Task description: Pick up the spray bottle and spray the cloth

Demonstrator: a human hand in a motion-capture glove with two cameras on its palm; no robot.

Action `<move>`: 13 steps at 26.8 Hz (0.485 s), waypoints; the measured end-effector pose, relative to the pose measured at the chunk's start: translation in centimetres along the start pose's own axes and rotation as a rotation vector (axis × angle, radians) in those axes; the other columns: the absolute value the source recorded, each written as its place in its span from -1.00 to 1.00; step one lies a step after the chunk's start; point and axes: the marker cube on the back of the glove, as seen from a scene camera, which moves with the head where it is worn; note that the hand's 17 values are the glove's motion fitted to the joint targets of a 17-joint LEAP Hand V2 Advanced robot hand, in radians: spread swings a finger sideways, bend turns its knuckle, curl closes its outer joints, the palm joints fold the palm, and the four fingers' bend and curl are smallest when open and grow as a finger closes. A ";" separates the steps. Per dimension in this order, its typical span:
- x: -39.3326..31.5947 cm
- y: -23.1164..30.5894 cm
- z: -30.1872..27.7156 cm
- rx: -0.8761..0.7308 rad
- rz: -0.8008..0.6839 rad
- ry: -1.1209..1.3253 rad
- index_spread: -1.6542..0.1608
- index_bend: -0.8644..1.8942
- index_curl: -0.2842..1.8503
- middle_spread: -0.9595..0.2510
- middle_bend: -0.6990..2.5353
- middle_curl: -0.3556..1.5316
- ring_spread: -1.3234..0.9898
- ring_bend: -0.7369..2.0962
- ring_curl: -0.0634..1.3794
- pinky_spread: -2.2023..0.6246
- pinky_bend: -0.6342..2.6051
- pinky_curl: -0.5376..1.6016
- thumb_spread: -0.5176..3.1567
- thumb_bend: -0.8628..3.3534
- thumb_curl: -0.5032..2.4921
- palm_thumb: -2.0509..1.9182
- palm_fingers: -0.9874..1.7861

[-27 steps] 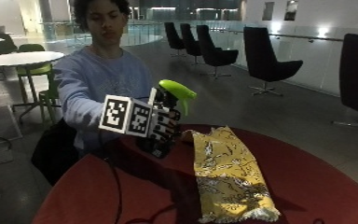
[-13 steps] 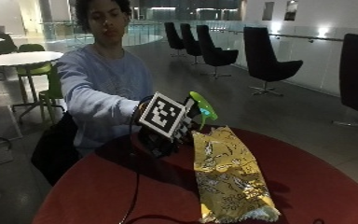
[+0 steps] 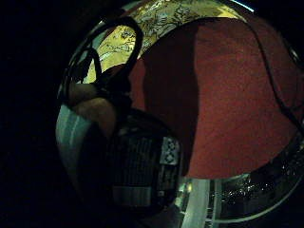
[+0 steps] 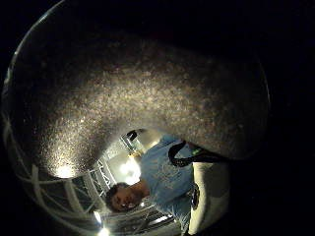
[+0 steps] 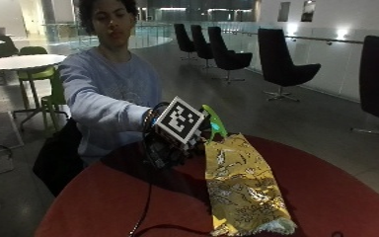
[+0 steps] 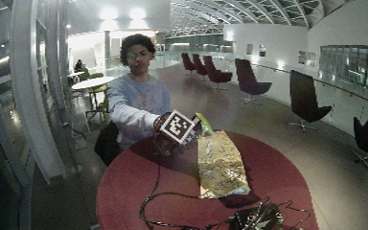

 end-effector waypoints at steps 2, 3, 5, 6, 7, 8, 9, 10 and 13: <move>-0.1 0.0 0.0 -0.001 0.005 0.007 0.59 -0.24 -0.27 0.48 -0.29 -0.13 0.11 -0.14 -0.37 0.71 -0.51 -0.26 -0.14 -0.60 -0.37 0.45 0.55; -0.1 0.0 0.0 -0.001 0.007 0.011 0.59 -0.24 -0.27 0.48 -0.29 -0.13 0.11 -0.14 -0.37 0.71 -0.51 -0.26 -0.14 -0.60 -0.37 0.45 0.55; -0.2 0.0 0.0 -0.004 0.009 0.022 0.59 -0.24 -0.27 0.48 -0.29 -0.13 0.11 -0.14 -0.37 0.71 -0.51 -0.26 -0.14 -0.60 -0.37 0.45 0.55; -0.2 0.0 0.0 -0.007 0.009 0.027 0.59 -0.24 -0.26 0.48 -0.29 -0.13 0.11 -0.14 -0.37 0.71 -0.51 -0.26 -0.14 -0.60 -0.37 0.45 0.55; -0.3 0.0 0.0 -0.013 0.009 0.031 0.59 -0.24 -0.26 0.48 -0.29 -0.13 0.11 -0.14 -0.37 0.70 -0.51 -0.26 -0.14 -0.60 -0.37 0.45 0.55; -0.3 0.1 -0.1 -0.020 0.009 0.034 0.59 -0.24 -0.26 0.48 -0.29 -0.13 0.11 -0.14 -0.37 0.70 -0.51 -0.26 -0.14 -0.60 -0.37 0.45 0.55; -0.4 0.1 -0.1 -0.027 0.010 0.036 0.59 -0.24 -0.26 0.48 -0.29 -0.13 0.11 -0.14 -0.37 0.70 -0.51 -0.26 -0.14 -0.60 -0.37 0.45 0.55; -0.5 0.1 -0.1 -0.035 0.010 0.039 0.59 -0.24 -0.26 0.48 -0.29 -0.13 0.11 -0.14 -0.37 0.70 -0.51 -0.26 -0.14 -0.60 -0.37 0.45 0.55; -0.7 0.1 0.0 -0.048 0.013 0.050 0.59 -0.24 -0.26 0.48 -0.29 -0.13 0.11 -0.13 -0.36 0.70 -0.51 -0.26 -0.14 -0.60 -0.36 0.45 0.56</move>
